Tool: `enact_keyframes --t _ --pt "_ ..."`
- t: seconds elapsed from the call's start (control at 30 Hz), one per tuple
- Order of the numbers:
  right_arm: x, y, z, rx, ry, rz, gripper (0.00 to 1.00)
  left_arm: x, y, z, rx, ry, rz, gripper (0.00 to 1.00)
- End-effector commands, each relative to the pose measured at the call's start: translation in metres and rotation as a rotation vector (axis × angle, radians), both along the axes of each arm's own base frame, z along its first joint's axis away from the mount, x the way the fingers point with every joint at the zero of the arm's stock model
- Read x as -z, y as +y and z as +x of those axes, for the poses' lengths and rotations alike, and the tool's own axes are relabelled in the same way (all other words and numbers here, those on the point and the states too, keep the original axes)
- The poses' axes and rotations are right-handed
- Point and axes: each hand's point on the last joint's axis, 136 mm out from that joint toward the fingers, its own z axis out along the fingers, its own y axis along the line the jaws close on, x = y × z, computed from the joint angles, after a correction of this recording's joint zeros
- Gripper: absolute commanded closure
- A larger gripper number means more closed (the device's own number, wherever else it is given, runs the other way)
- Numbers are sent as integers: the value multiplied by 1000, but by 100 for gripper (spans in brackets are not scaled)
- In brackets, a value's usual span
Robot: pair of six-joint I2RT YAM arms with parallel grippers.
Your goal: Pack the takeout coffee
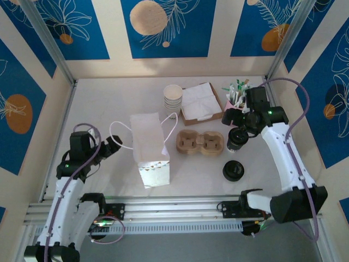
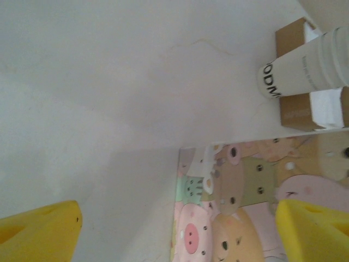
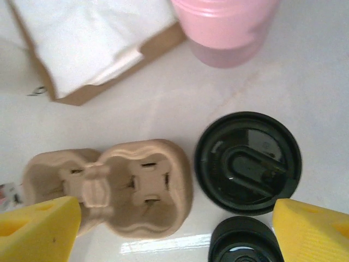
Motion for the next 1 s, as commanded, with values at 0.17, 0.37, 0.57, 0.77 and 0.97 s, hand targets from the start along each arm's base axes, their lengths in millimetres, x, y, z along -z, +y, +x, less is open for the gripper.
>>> enact_keyframes --t 0.17,0.37,0.57,0.77,0.97 --pt "-35 36 -19 -137 -41 -21 8 -45 4 19 72 -78 106 6" --pt "-44 75 -26 -219 -87 -38 8 -41 7 31 62 -61 116 6" --pt "-24 109 -22 -268 -48 -35 9 -44 19 31 13 -103 145 6" --pt "9 132 -11 -312 23 -48 10 -38 26 23 13 -101 208 6" --pt "49 146 -6 -314 128 -84 10 -37 30 23 -1 -95 228 6"
